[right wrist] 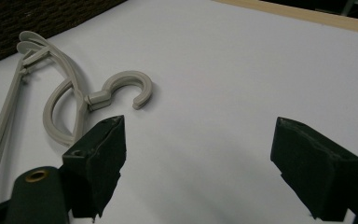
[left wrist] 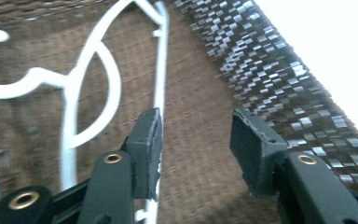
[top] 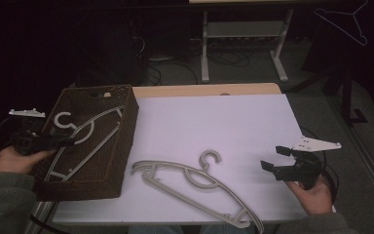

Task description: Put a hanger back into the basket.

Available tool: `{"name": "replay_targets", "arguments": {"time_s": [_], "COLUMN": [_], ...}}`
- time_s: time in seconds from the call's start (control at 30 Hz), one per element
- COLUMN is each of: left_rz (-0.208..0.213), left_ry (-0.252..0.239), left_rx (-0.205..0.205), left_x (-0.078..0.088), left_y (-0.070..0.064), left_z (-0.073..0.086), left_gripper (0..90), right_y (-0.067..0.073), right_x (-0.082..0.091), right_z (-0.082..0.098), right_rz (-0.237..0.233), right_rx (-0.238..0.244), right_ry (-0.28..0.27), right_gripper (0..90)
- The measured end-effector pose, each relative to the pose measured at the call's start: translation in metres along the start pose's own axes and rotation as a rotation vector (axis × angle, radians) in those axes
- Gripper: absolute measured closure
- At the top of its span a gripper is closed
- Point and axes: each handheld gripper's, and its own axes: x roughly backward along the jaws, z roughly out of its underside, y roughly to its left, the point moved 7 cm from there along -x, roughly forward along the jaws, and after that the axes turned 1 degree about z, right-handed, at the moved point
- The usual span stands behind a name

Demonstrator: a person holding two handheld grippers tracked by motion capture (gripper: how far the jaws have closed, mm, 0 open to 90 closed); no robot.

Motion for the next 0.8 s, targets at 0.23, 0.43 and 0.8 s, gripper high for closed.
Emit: {"name": "replay_targets", "arguments": {"time_s": [0.23,0.43,0.8], "left_rz": [0.129,0.258,0.315], "left_ry": [-0.061,-0.099,-0.072], "left_rx": [0.012,-0.001,-0.077], "left_x": [0.006,0.005,-0.003], "left_y": [-0.008,-0.026,-0.052], "left_z": [-0.002,-0.006,-0.013], "left_gripper": [48.8,47.4,45.3], "right_y": [0.0,0.001,0.0], "right_x": [-0.002,-0.003,-0.001], "right_z": [0.0,0.0,0.001], "right_rz": [-0.002,-0.003,-0.002], "right_rx": [0.0,0.003,0.009], "right_ry": [0.009,0.009,0.004], "right_gripper": [17.0,17.0,17.0]}}
